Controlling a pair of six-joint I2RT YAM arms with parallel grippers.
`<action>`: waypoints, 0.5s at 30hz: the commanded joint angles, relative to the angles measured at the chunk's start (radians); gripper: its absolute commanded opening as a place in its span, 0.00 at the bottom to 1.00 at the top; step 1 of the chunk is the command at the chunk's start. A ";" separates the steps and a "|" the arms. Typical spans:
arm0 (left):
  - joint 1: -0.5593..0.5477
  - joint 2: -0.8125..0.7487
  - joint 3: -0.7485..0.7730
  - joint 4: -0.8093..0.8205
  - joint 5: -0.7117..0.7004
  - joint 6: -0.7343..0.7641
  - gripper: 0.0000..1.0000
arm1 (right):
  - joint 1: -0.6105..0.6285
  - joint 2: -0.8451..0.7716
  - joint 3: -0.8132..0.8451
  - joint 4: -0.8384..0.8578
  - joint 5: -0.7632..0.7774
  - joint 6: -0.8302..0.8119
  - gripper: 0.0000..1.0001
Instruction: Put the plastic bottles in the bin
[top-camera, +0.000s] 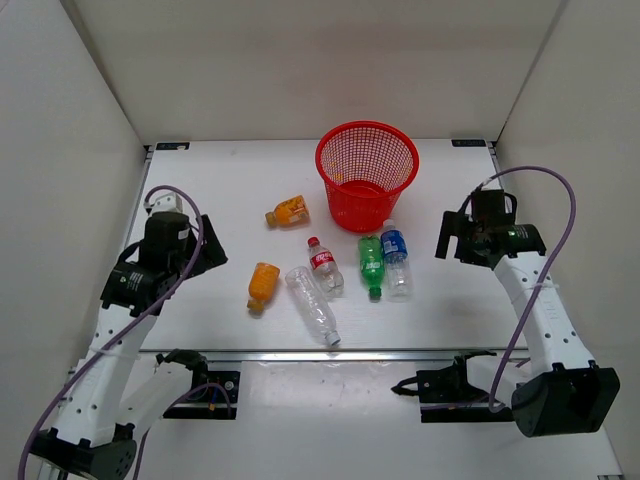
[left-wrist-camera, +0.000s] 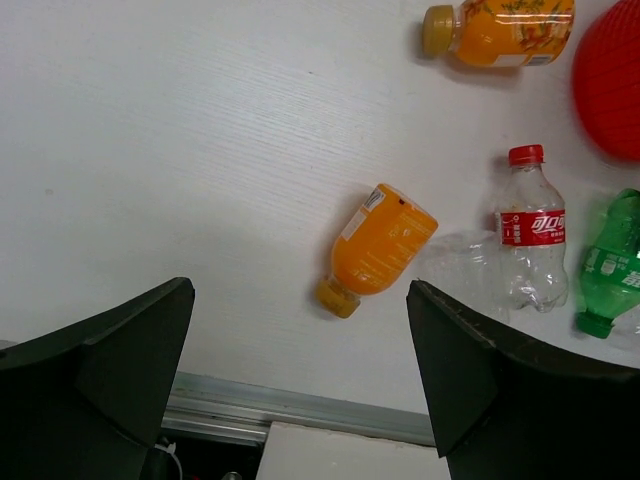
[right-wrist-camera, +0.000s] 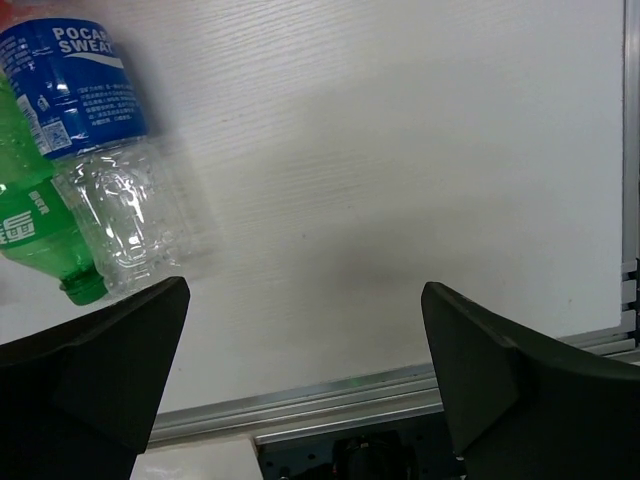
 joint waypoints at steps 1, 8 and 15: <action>-0.005 -0.019 -0.022 0.007 0.012 -0.014 0.99 | 0.019 0.015 0.055 -0.012 0.011 0.020 1.00; -0.119 -0.011 -0.149 0.054 0.063 -0.008 0.99 | 0.121 -0.001 -0.057 0.158 -0.052 0.026 1.00; -0.119 -0.010 -0.292 0.172 0.205 -0.005 0.99 | 0.183 0.119 -0.111 0.342 -0.102 0.055 0.95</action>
